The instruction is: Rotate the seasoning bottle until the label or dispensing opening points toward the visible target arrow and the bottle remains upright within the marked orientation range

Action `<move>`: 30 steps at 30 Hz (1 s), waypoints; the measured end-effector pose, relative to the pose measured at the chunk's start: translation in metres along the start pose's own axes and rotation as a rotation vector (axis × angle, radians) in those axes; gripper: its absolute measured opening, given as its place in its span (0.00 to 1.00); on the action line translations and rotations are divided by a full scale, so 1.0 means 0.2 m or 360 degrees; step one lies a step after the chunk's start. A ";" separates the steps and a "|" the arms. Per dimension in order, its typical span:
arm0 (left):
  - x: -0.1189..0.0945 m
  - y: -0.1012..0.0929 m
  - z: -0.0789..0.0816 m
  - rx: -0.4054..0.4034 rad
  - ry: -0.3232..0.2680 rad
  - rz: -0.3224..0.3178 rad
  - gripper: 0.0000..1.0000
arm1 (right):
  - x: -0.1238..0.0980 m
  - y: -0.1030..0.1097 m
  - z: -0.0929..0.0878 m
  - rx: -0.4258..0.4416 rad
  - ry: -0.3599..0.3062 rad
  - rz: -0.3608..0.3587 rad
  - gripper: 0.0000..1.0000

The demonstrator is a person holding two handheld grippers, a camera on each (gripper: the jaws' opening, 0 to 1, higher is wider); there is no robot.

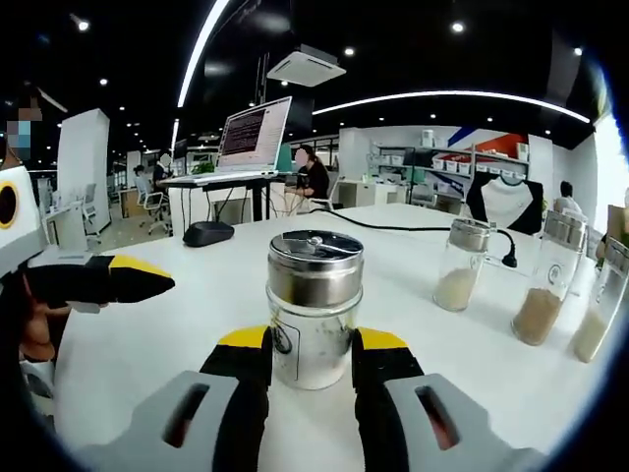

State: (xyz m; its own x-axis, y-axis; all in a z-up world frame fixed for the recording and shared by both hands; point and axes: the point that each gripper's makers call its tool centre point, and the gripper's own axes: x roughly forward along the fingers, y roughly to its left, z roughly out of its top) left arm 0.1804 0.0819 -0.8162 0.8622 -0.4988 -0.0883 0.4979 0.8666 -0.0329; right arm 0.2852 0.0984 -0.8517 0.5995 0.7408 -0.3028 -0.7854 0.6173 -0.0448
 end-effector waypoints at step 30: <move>-0.01 0.03 -0.01 -0.0030 0.0016 0.0008 0.98 | 0.06 -0.03 -0.05 -0.0207 0.0131 0.0034 0.32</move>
State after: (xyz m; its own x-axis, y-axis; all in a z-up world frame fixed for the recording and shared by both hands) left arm 0.1814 0.0879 -0.8173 0.8635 -0.4946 -0.0985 0.4919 0.8691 -0.0511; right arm 0.2955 0.1015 -0.8645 0.5718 0.7260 -0.3821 -0.8145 0.5581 -0.1585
